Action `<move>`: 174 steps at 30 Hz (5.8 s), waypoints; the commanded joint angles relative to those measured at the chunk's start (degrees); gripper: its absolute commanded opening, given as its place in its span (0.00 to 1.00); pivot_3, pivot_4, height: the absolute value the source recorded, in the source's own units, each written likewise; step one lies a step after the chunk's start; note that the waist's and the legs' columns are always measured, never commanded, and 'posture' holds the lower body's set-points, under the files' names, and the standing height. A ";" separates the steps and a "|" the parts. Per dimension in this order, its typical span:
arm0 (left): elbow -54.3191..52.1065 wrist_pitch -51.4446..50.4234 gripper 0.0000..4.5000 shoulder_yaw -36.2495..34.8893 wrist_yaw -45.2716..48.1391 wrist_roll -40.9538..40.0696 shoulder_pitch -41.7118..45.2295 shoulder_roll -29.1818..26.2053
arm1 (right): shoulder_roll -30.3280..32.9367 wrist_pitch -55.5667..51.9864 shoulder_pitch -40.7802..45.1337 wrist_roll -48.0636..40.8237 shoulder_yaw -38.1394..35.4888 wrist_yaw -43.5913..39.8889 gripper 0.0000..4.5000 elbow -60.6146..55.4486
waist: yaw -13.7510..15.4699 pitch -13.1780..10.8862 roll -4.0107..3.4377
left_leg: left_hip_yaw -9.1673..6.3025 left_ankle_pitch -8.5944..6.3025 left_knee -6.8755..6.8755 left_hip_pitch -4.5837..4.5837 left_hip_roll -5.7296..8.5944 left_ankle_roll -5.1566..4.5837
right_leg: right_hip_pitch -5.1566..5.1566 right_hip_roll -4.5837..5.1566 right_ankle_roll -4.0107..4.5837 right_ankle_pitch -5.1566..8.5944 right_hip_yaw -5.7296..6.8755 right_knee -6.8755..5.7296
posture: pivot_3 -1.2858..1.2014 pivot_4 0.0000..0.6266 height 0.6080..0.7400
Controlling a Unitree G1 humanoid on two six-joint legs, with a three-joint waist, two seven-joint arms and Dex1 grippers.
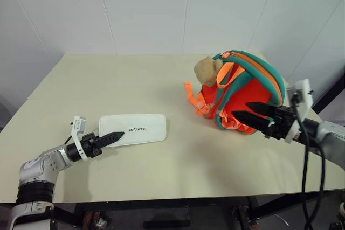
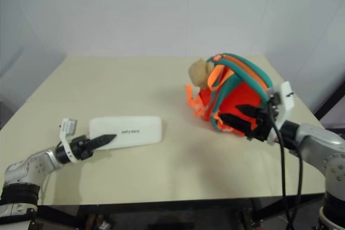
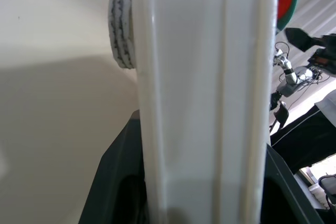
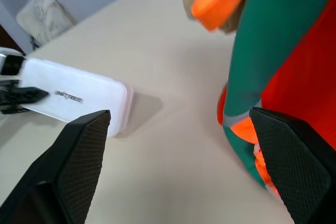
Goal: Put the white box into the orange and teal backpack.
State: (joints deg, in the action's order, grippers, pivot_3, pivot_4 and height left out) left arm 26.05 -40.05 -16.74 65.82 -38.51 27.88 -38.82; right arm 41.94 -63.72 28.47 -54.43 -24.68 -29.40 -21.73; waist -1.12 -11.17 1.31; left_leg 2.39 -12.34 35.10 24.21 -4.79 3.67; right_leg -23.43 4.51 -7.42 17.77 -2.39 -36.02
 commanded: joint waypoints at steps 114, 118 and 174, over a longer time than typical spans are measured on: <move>-22.80 -3.49 0.32 -16.76 -5.75 -14.32 -10.35 -6.51 | -4.95 -6.46 14.71 -3.44 25.00 -35.53 0.01 23.33 | -1.34 -0.05 0.32 | 0.44 -0.13 -0.08 0.05 -0.21 -0.05 | -0.27 -0.05 0.16 -0.21 -0.15 0.15 | 0.52 0.24 1.00; -28.53 -6.74 0.32 -20.10 -8.81 -20.80 -8.90 -6.66 | -5.85 -5.60 14.10 -2.72 24.80 -35.19 0.01 23.11 | -1.07 -0.05 0.33 | 0.46 -0.14 -0.06 0.04 -0.21 -0.05 | -0.27 -0.06 0.15 -0.21 -0.16 0.15 | 0.52 0.24 1.00; -25.84 10.96 0.32 4.90 12.15 -2.56 5.70 -10.41 | -11.59 -4.55 12.66 -1.31 23.42 -31.86 0.01 22.29 | -0.46 -0.03 0.37 | 0.45 -0.14 0.04 0.02 -0.23 -0.05 | -0.22 -0.16 0.10 -0.24 -0.19 0.09 | 0.52 0.24 1.00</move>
State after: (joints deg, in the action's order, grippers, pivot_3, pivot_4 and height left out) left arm 2.47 -29.37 -13.35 75.20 -40.79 31.53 -48.39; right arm 30.86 -68.57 41.23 -55.19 -0.52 -61.56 2.13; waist -1.58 -11.19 1.69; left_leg 2.84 -12.47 35.14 24.23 -5.02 3.61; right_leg -23.64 4.34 -7.32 17.52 -2.58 -35.92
